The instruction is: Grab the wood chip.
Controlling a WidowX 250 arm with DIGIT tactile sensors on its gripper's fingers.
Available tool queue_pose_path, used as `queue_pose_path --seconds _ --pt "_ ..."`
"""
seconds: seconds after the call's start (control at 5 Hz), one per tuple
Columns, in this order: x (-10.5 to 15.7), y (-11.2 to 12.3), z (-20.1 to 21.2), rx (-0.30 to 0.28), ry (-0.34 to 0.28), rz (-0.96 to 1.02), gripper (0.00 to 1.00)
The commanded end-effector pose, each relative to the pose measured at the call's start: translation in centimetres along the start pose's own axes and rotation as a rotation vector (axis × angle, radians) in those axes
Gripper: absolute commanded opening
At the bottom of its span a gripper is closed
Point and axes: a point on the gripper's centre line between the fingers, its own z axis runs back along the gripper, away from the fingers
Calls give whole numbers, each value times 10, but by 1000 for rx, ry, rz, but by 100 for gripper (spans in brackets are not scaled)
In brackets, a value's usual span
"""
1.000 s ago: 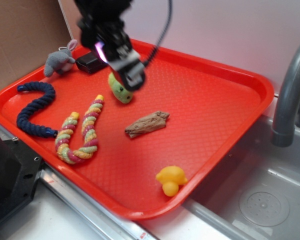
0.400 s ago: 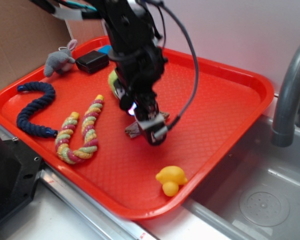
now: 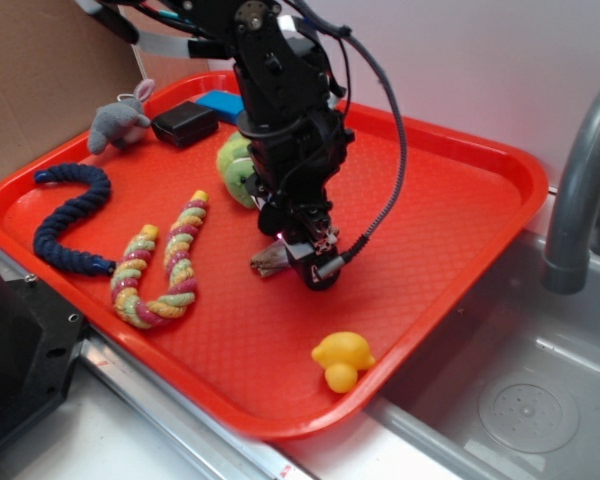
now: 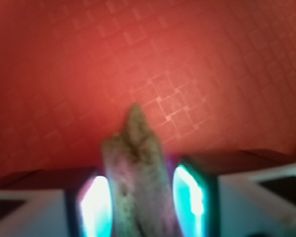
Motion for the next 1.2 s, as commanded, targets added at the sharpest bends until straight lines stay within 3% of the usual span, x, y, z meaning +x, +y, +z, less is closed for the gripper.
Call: queue_pose_path --seconds 0.0,0.2,0.4,0.6,0.8,1.0 --pt "-21 11 66 33 -9 73 0" --pt "-39 33 114 17 10 209 0" --pt "-46 55 149 91 1 390 0" --pt "-38 73 170 160 -37 524 0" --pt "-42 92 184 153 -108 613 0" --pt "-43 89 196 145 -144 587 0"
